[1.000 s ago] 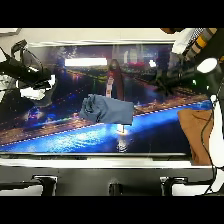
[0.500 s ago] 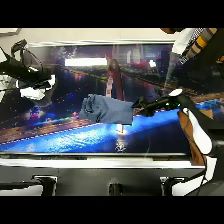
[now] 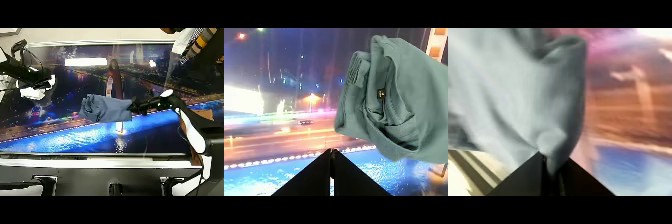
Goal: Fold the clothes and pants, and hang the long-sleeved shirts on hangers.
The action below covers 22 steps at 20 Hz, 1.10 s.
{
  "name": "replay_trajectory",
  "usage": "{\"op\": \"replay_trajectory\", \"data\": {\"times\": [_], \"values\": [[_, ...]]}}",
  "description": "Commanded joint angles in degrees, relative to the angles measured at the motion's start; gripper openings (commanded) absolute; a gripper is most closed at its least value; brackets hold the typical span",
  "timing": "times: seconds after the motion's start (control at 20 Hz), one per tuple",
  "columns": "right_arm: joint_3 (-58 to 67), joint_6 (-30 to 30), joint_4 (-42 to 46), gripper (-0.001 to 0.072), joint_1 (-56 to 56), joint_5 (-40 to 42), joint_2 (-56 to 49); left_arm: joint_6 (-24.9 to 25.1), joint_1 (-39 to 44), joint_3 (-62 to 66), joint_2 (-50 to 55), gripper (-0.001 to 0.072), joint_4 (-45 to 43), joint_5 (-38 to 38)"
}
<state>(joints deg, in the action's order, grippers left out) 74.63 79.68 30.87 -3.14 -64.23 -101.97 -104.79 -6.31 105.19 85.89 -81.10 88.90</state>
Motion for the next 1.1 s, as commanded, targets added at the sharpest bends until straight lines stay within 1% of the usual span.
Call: {"op": "replay_trajectory", "data": {"times": [0.0, 0.15, 0.25, 0.5, 0.6, 0.75, 0.85, 0.9, 1.05], "values": [[7.1, 5.7, 0.0, 0.0023, 3.5, 0.5, 3.2, 0.0, 0.0, 0.0, 0.0, 0.0018, 0.0, 0.0], [15.7, 12.6, 3.2, 0.0023, 9.3, 0.5, 5.2, 0.0, 0.0, 0.0, 0.0, 0.0019, 0.0, 0.1], [20.7, 17.8, 7.3, 0.0023, 13.5, 0.5, 6.1, 0.0, 0.0, 0.0, 0.0, 0.0018, 0.0, 0.1], [28.3, 29.5, 16.8, 0.0023, 23.8, 1.5, 8.6, 0.0, 0.0, 0.0, 0.0, 0.0018, 0.0, 0.1], [29.5, 32.7, 19.5, 0.0023, 27.6, 2.5, 10.1, 0.0, 0.0, 0.0, 0.0, 0.0019, 0.0, 0.2], [29.5, 35.5, 21.7, 0.0023, 32.5, 2.2, 11.3, 0.0, 0.0, 0.0, 0.0, 0.0019, 0.0, 0.5], [29.5, 36.7, 22.6, 0.0023, 34.9, -0.6, 11.3, 0.0, 0.0, 0.0, 0.0, 0.0019, 0.0, 0.9], [29.5, 38.3, 23.1, 0.0023, 35.8, -2.4, 11.3, 0.0, 0.0, 0.0, 0.0, 0.0019, 0.0, 1.3], [29.5, 43.3, 29.3, 0.0022, 37.6, -5.6, 12.9, 0.0, -0.1, 0.0, 0.0, 0.0019, 0.0, 1.8]]}}
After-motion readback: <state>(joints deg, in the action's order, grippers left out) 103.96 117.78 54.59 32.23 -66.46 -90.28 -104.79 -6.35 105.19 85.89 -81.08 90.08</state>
